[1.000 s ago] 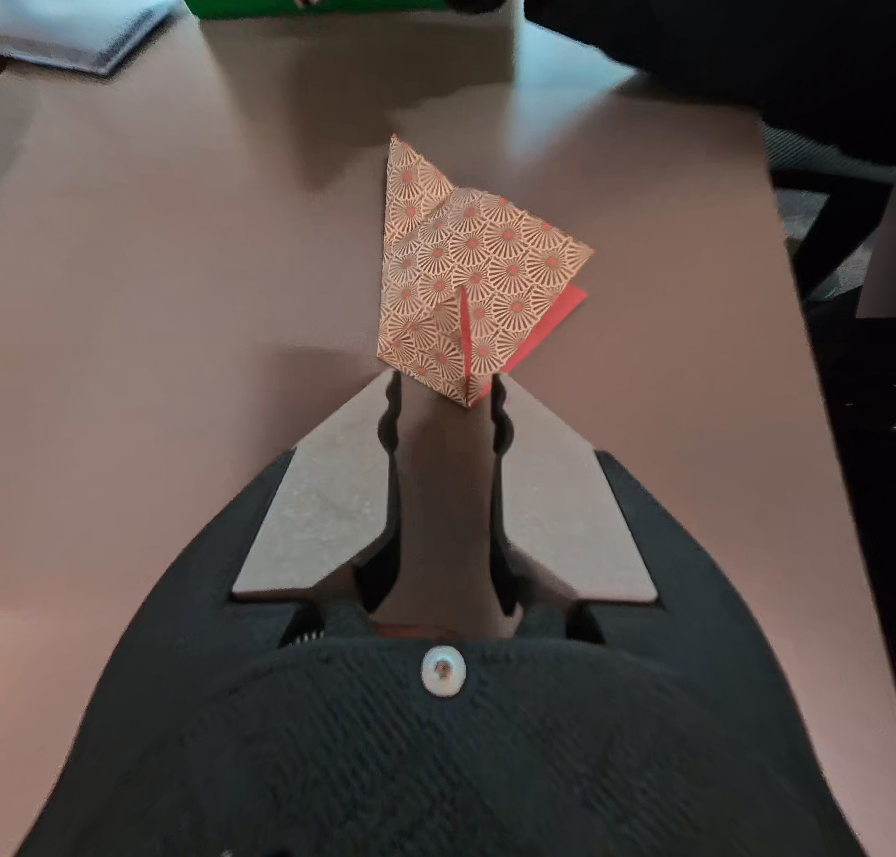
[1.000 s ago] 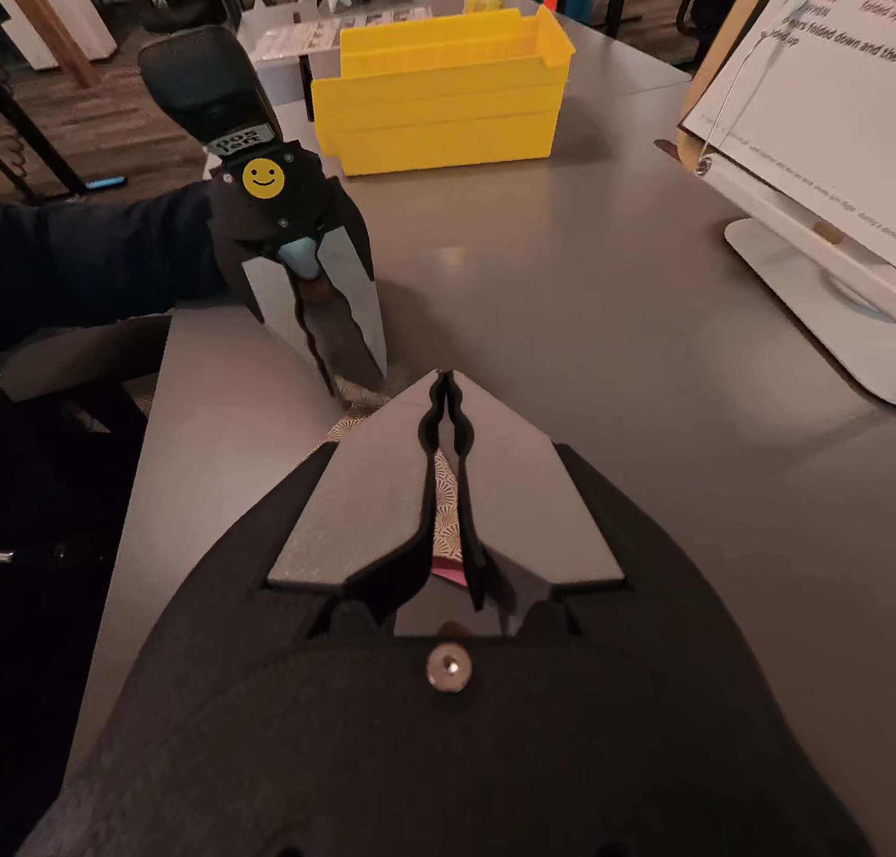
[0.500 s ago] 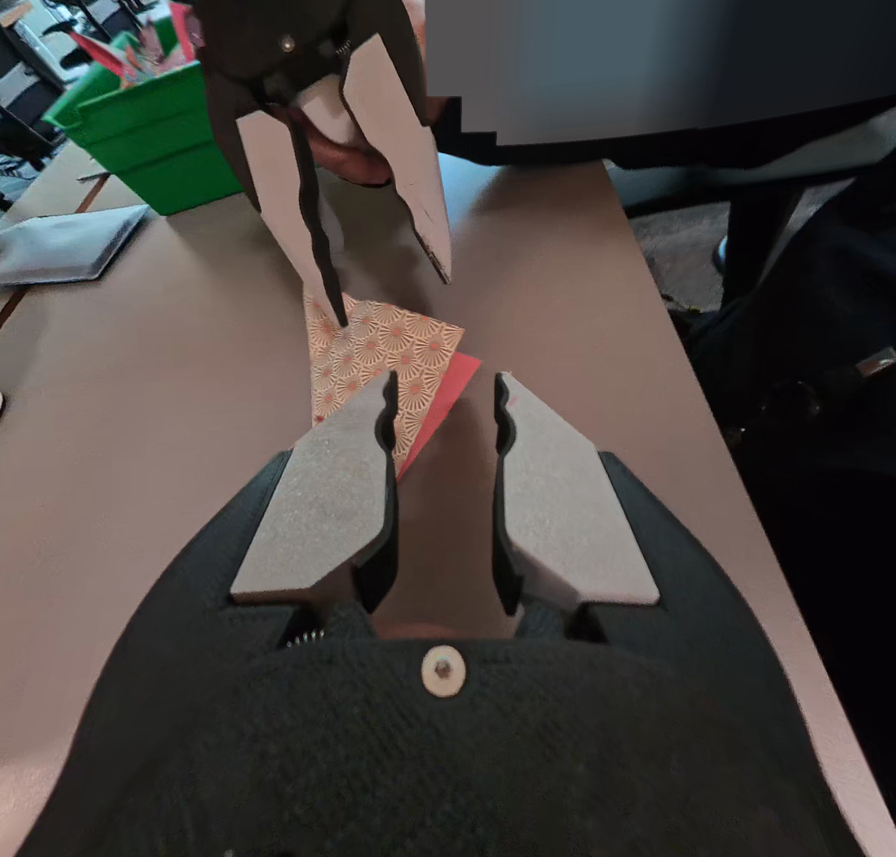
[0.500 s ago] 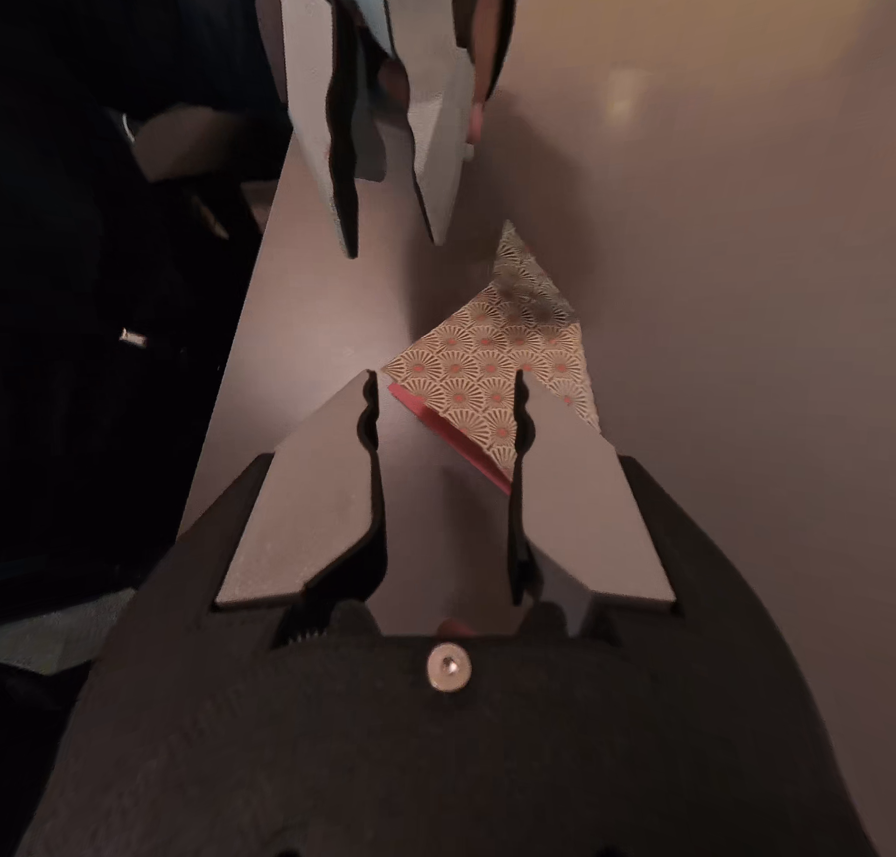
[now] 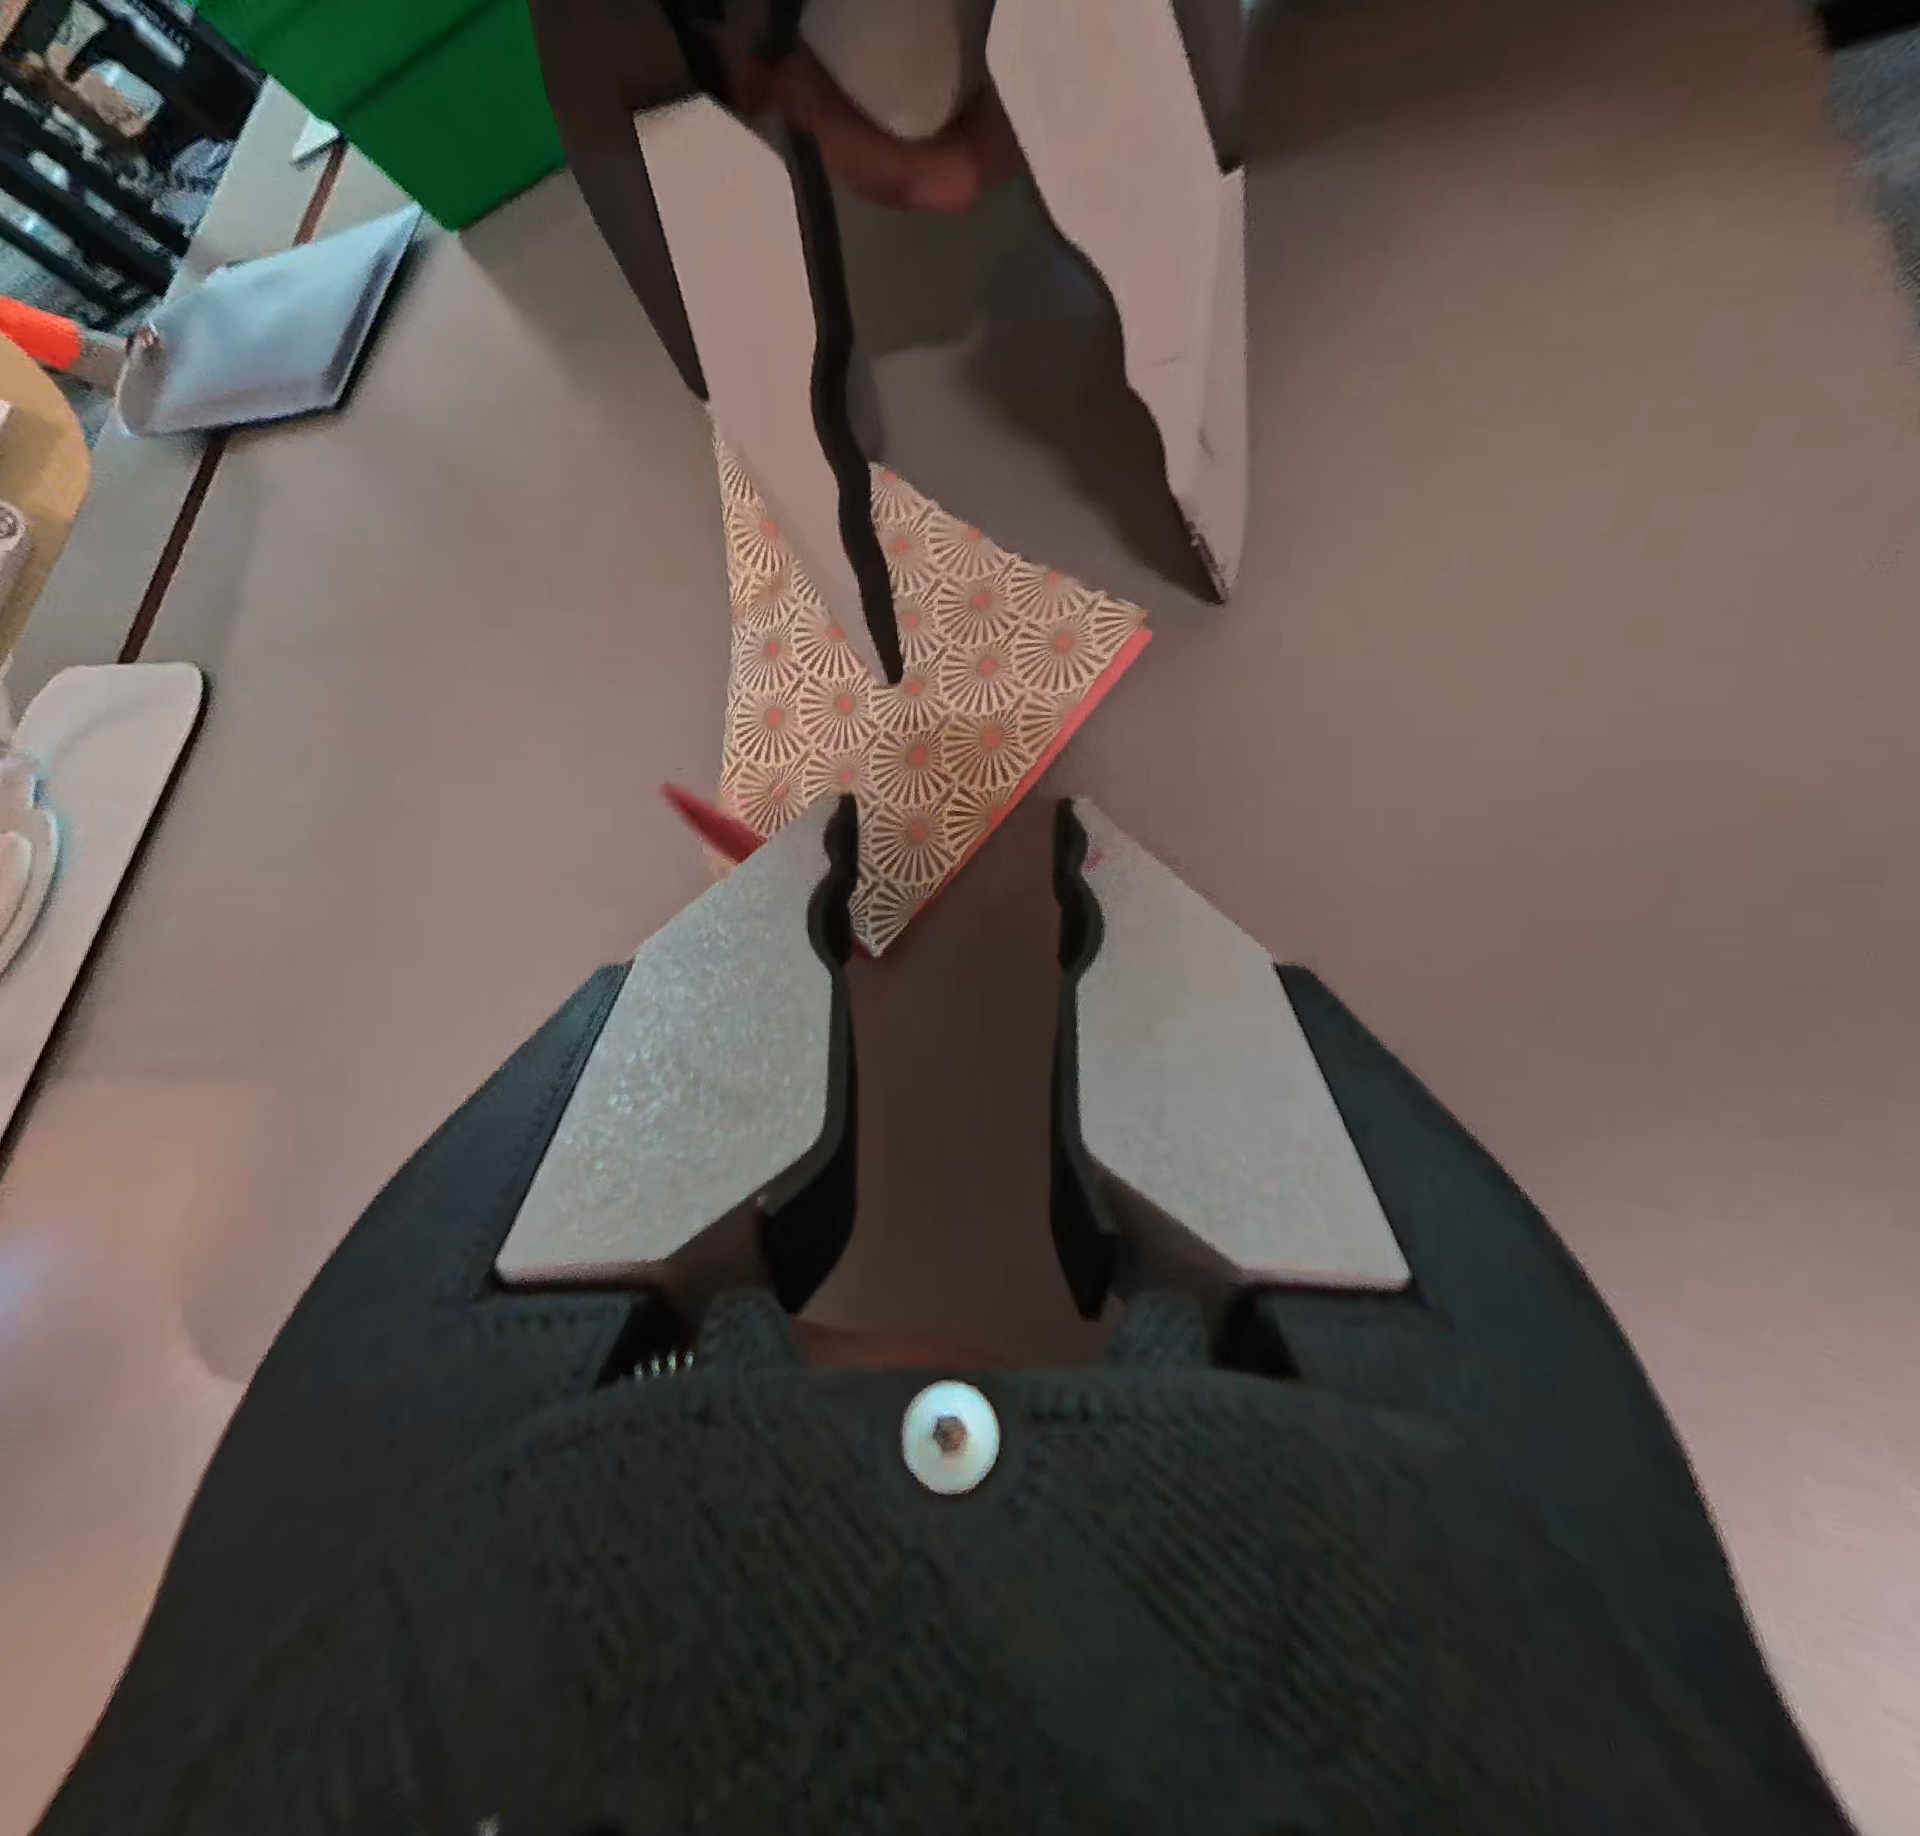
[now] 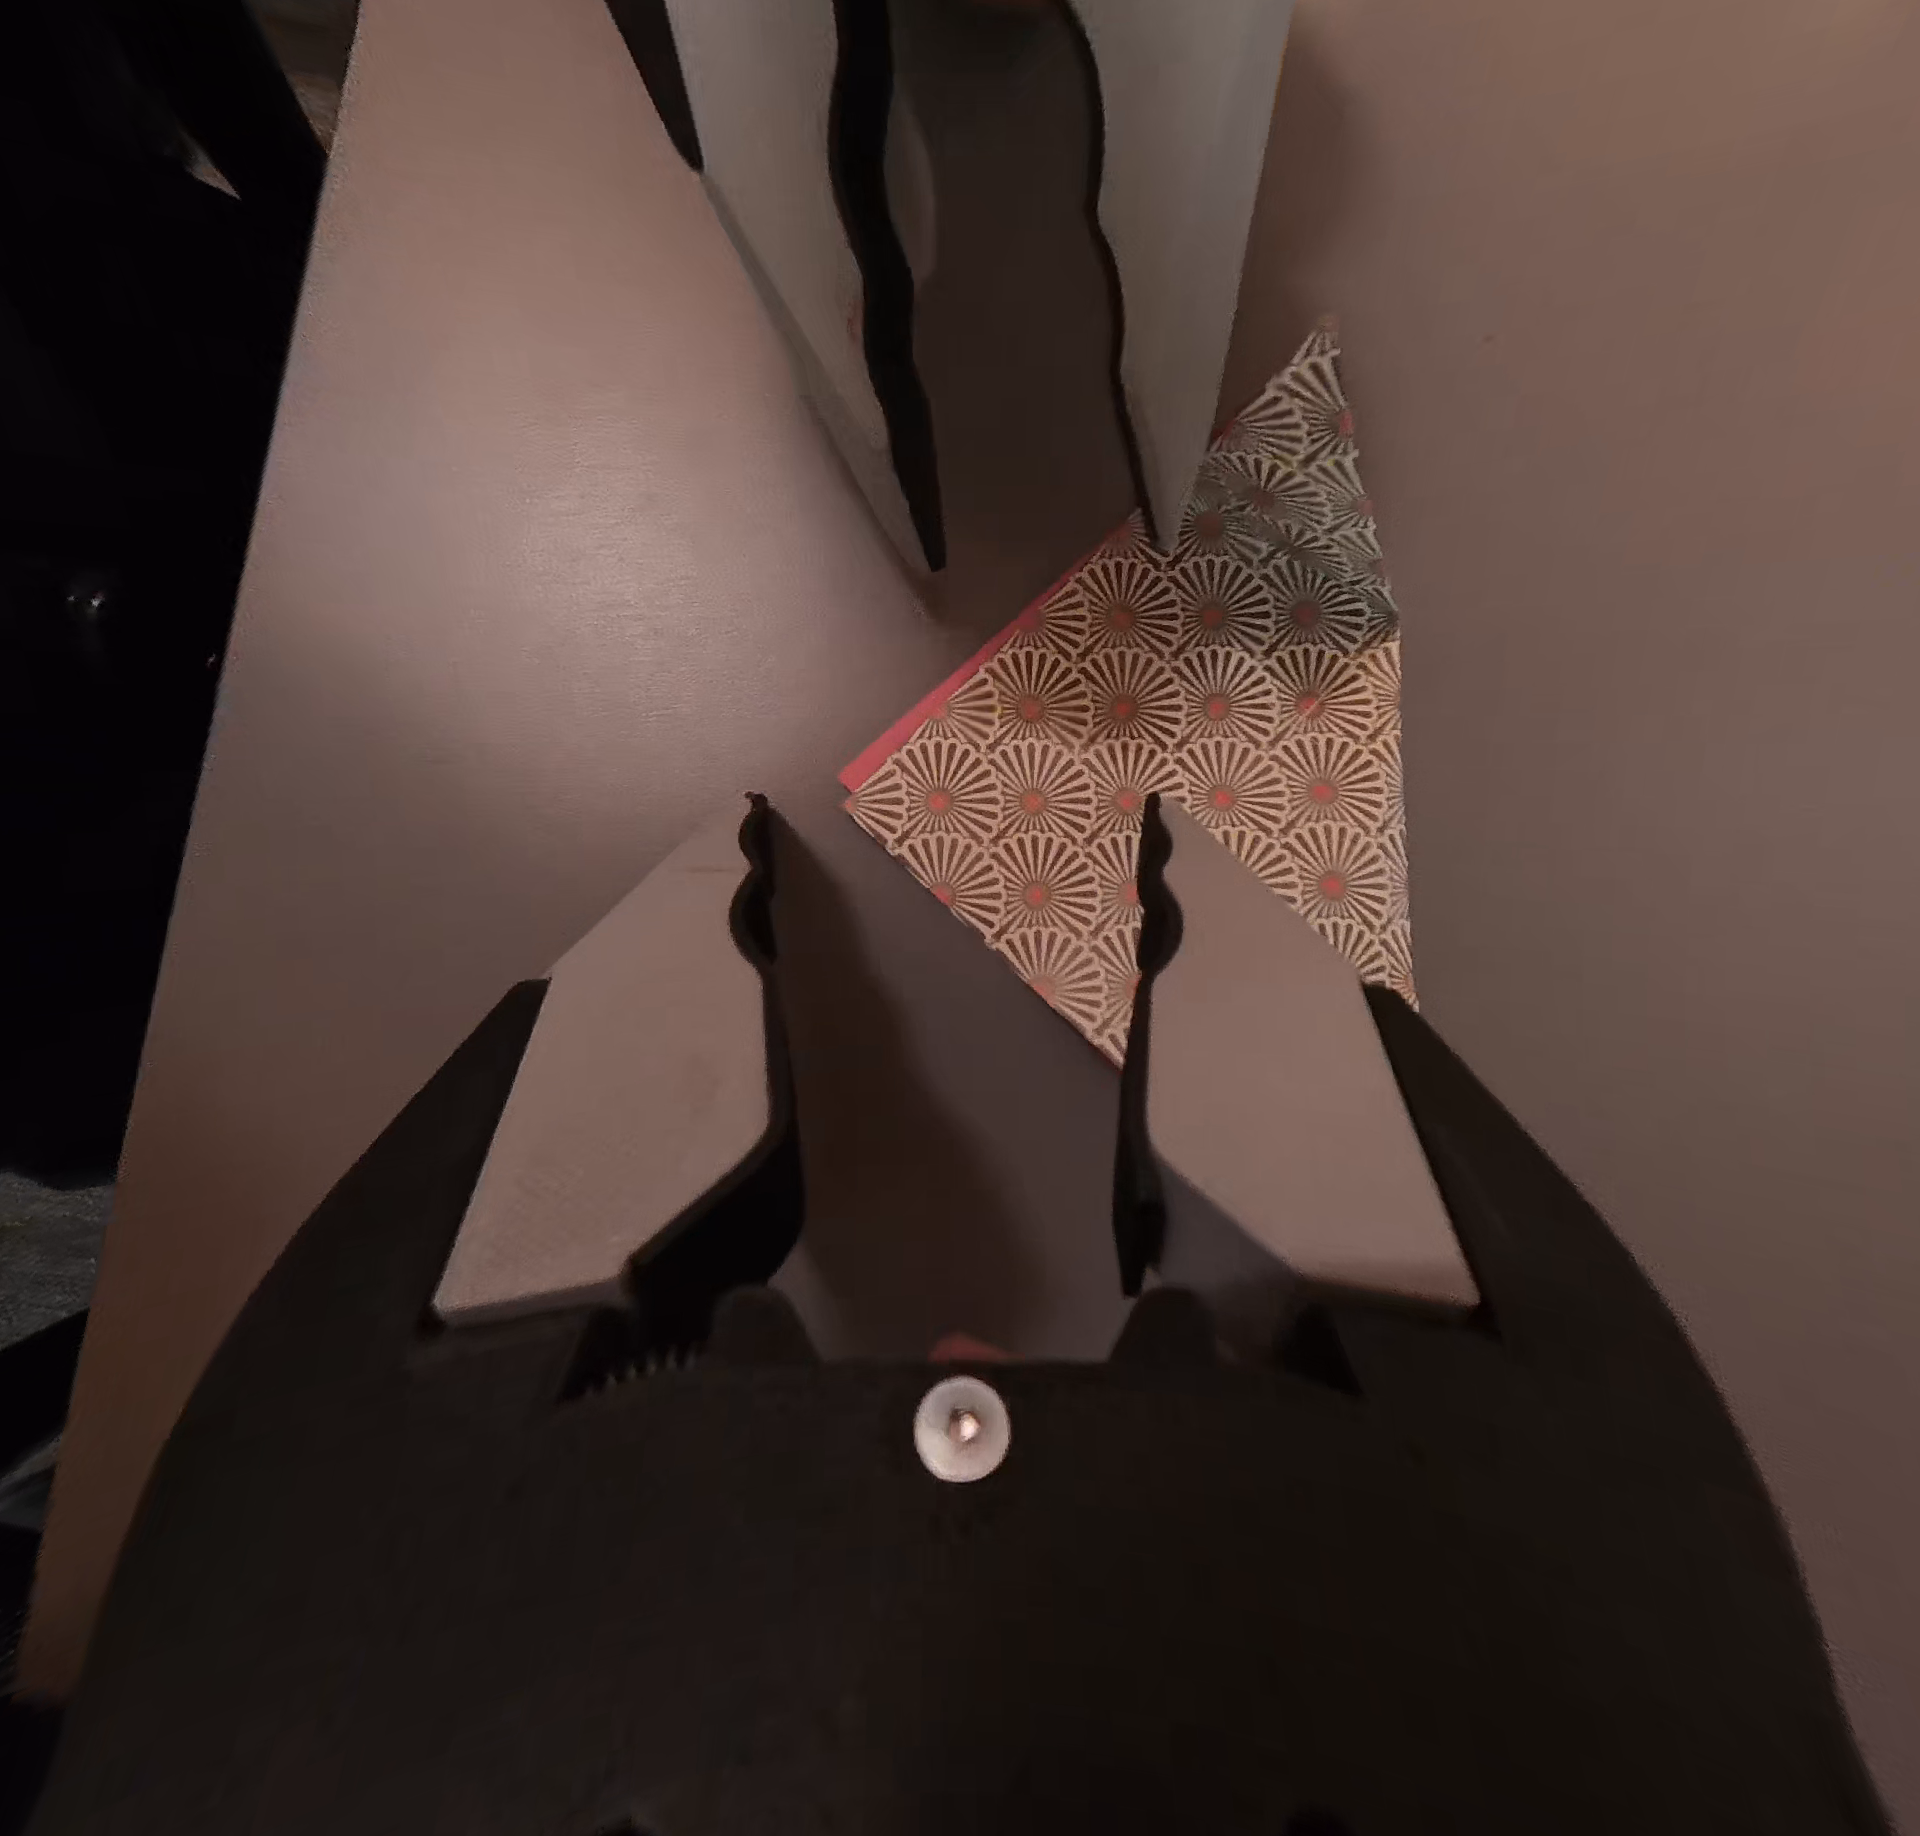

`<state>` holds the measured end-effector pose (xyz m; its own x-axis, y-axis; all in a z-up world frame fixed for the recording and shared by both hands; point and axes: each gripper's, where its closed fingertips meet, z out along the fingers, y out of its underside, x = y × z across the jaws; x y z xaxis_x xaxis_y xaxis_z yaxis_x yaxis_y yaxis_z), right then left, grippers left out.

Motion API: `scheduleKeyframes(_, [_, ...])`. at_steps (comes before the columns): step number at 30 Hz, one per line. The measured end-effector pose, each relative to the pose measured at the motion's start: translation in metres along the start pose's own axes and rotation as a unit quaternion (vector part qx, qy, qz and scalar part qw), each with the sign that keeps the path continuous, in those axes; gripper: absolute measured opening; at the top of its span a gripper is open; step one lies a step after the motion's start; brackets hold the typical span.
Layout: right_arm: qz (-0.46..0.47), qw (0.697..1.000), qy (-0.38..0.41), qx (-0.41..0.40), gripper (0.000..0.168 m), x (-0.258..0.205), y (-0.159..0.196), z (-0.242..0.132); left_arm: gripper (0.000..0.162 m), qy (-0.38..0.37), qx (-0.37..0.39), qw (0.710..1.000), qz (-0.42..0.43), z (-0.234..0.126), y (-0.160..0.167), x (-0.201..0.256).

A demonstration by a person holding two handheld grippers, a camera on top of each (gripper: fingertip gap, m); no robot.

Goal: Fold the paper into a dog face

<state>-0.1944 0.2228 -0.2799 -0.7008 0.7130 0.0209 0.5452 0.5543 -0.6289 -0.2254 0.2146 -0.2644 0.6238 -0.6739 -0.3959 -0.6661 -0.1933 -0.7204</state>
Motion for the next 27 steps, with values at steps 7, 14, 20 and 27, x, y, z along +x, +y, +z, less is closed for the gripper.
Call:
scheduleKeyframes(7, [0.022,1.0,0.021,0.005,0.051,0.008,-0.001,0.0,0.03,-0.015,-0.019,1.0,0.017,0.005,0.004,-0.001])
scheduleKeyframes(14, [0.013,0.999,0.043,0.002,0.012,0.011,-0.001,0.0,0.027,-0.031,-0.024,0.999,0.023,0.006,0.005,-0.004])
scheduleKeyframes(20, [0.075,0.997,-0.005,0.031,0.011,0.011,-0.003,-0.003,0.025,-0.071,-0.022,0.996,0.056,0.014,-0.003,-0.009])
scheduleKeyframes(27, [0.119,0.987,-0.087,0.058,0.035,0.0,-0.007,-0.012,0.0,-0.064,-0.055,0.996,0.042,0.025,0.0,-0.006])
